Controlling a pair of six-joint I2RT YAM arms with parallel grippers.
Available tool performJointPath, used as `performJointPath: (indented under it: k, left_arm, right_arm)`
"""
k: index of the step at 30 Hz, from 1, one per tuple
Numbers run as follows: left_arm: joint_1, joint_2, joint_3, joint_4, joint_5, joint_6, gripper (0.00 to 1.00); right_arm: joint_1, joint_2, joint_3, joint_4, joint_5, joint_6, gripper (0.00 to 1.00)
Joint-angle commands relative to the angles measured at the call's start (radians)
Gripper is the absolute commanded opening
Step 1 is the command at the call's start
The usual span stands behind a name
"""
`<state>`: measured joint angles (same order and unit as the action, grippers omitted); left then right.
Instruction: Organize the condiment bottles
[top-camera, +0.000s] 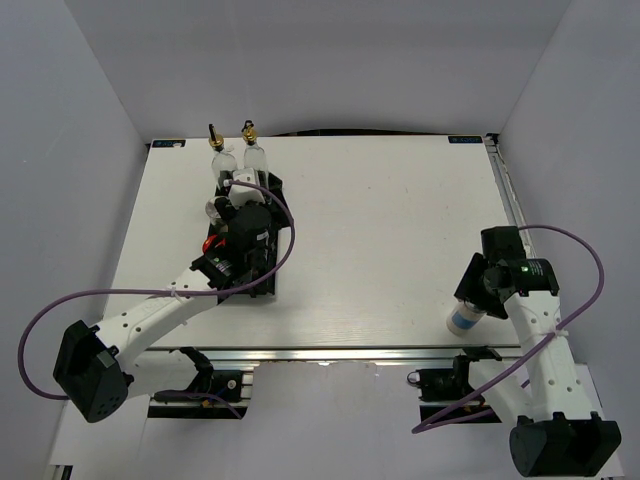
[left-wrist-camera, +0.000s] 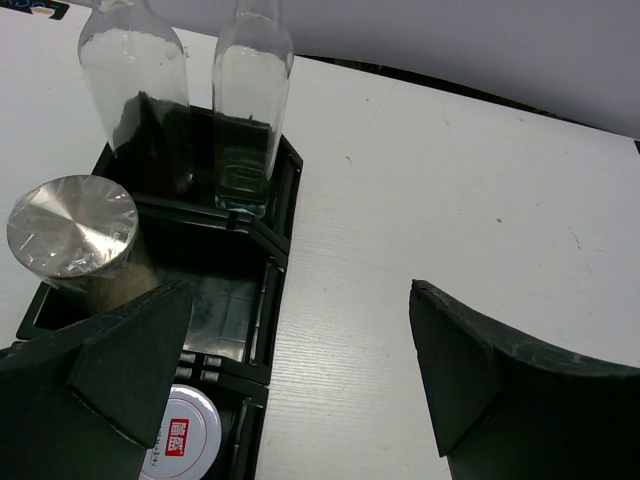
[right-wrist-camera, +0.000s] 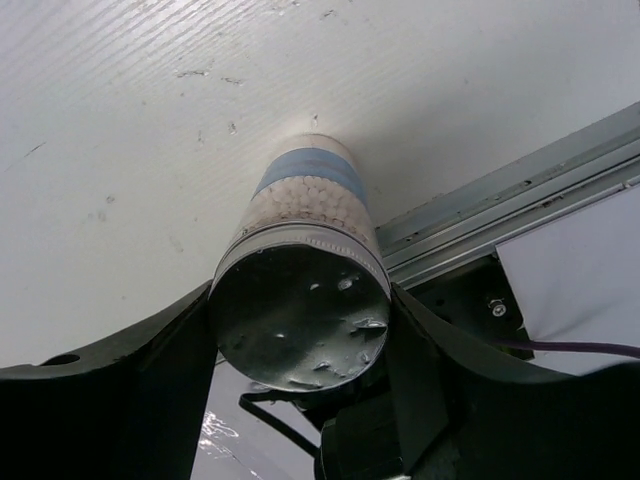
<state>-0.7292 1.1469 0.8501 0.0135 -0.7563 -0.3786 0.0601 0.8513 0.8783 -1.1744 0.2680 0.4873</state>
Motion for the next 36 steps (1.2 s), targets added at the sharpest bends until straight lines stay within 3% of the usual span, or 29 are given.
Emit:
performJointPath:
  k: [1, 8, 14, 18, 20, 24, 33, 36]
  left_arm:
    - [0.004, -0.03, -0.006, 0.016, -0.041, -0.013, 0.98]
    - [0.002, -0.022, -0.003, 0.013, 0.008, -0.023, 0.98]
    - [0.002, -0.033, -0.017, 0.011, 0.034, -0.055, 0.98]
    - [0.002, -0.036, -0.02, -0.007, 0.061, -0.088, 0.98]
    - [0.002, -0.047, -0.026, -0.042, 0.068, -0.104, 0.98]
    - [0.002, -0.087, -0.037, -0.13, 0.074, -0.155, 0.98]
    - [0.002, -0.255, -0.105, -0.317, 0.032, -0.252, 0.98]
    - [0.002, -0.288, -0.106, -0.397, 0.002, -0.273, 0.98]
  right_arm:
    - [0.0, -0.009, 0.079, 0.012, -0.071, -0.05, 0.17]
    - [0.001, -0.037, 0.208, 0.065, -0.202, -0.134, 0.01]
    - [0.035, -0.044, 0.229, 0.232, -0.34, -0.121, 0.0]
    - [0.173, -0.002, 0.246, 0.34, -0.319, -0.107, 0.0]
    - [0.255, 0.032, 0.26, 0.401, -0.221, -0.095, 0.0]
    - [0.446, 0.194, 0.32, 0.487, -0.127, -0.108, 0.0]
    - [0.639, 0.565, 0.559, 0.636, -0.159, -0.242, 0.0]
    - [0.699, 0.704, 0.727, 0.639, -0.176, -0.306, 0.0]
